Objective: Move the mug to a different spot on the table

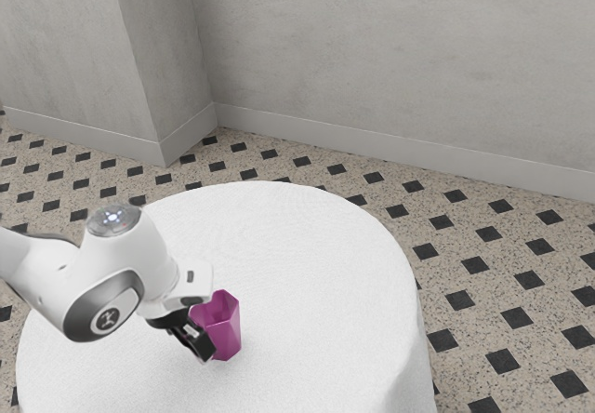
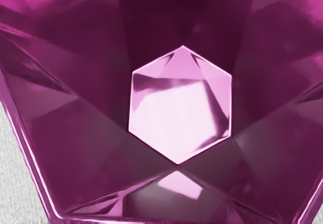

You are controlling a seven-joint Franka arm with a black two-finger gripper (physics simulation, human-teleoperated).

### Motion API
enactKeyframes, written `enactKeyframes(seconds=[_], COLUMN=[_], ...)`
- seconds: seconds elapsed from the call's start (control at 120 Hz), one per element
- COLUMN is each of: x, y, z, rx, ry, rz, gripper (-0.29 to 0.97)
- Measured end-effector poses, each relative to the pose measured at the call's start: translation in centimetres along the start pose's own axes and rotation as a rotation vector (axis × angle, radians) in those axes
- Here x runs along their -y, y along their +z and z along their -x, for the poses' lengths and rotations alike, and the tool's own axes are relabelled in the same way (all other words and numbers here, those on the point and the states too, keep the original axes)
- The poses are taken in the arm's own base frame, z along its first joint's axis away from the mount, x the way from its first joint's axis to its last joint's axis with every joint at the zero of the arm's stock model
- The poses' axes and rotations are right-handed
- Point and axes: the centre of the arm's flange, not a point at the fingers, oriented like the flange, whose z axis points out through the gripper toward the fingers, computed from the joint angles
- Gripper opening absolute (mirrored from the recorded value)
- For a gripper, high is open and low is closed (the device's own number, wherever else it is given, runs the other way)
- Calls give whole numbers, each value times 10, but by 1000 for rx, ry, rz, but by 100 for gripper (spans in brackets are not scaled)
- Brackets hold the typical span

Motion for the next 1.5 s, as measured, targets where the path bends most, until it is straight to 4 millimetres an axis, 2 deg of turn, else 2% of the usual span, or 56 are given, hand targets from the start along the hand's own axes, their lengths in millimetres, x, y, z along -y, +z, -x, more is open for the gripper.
enactKeyframes(seconds=[0.433, 0.767, 0.967, 1.233, 1.367, 1.5], x=[-10, -10, -10, -7, 7, 45], y=[4, 7, 3, -21, -27, -25], z=[-6, -10, -14, -21, -23, -18], rx=[7, -2, -32, -105, -125, -122], ry=[-98, -125, -126, -131, -163, -241], rz=[28, 33, 31, 14, 7, -8], gripper=[64, 47, 22, 11, 6, 7])
